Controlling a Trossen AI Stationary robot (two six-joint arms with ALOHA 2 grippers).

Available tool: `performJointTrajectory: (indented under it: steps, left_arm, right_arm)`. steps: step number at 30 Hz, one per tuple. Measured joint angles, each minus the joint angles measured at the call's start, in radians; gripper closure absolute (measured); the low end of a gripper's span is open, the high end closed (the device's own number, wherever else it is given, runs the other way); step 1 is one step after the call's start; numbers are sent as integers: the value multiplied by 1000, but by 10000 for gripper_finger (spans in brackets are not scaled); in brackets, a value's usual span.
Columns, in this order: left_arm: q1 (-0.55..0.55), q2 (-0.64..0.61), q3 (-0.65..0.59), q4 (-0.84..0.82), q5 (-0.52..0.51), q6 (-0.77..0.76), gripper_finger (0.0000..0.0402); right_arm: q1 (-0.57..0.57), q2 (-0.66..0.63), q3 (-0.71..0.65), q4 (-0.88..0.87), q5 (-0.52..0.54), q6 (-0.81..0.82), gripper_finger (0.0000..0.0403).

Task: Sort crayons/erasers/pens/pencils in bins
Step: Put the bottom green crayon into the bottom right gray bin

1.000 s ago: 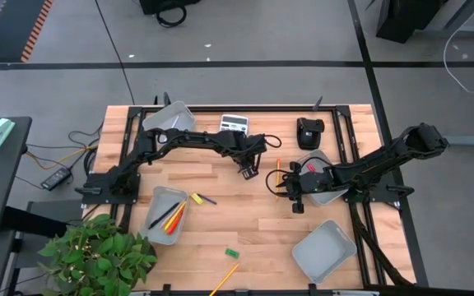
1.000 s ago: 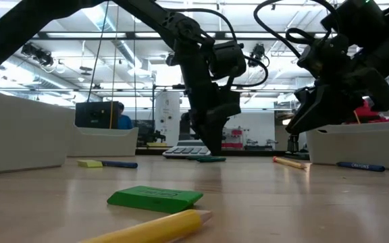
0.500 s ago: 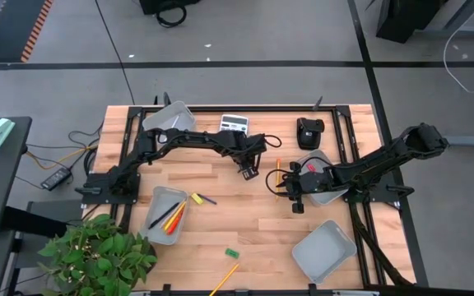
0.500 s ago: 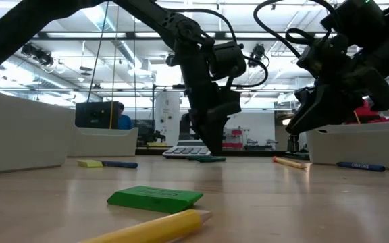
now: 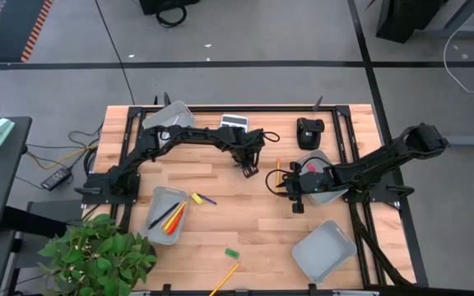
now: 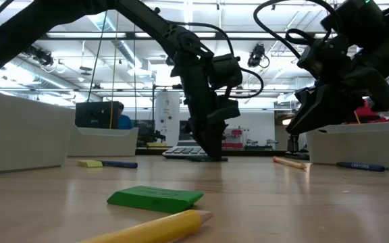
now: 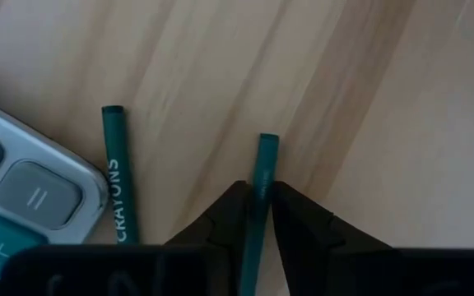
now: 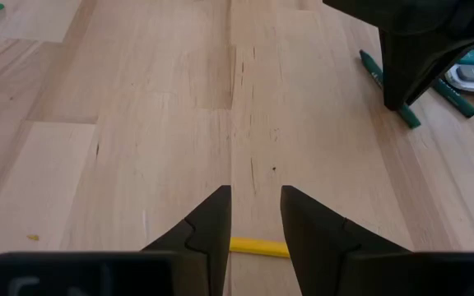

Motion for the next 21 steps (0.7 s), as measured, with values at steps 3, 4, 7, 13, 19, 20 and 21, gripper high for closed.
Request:
performJointTrajectory:
  steps: [3, 4, 7, 13, 19, 20, 21]
  left_arm:
    - [0, 2, 0, 0, -3, 20, 345]
    - [0, 2, 0, 0, -4, 26, 351]
    - [0, 3, -1, -5, -2, 44, 368]
    - [0, -8, -3, -8, 10, 51, 375]
    - [-35, -49, -2, -31, 46, 84, 372]
    - [-44, -60, 3, -18, 47, 95, 375]
    - [-54, -71, 5, -8, 48, 104, 379]
  right_arm:
    - [0, 0, 0, -1, 0, -2, 285]
    - [0, 0, 0, -1, 0, -4, 285]
    - [0, 0, 0, -1, 0, -4, 285]
    - [0, 0, 0, -1, 11, -5, 285]
    - [0, 0, 0, -1, 95, 16, 285]
    - [0, 0, 0, -1, 102, 21, 285]
    - [0, 0, 0, -1, 107, 25, 285]
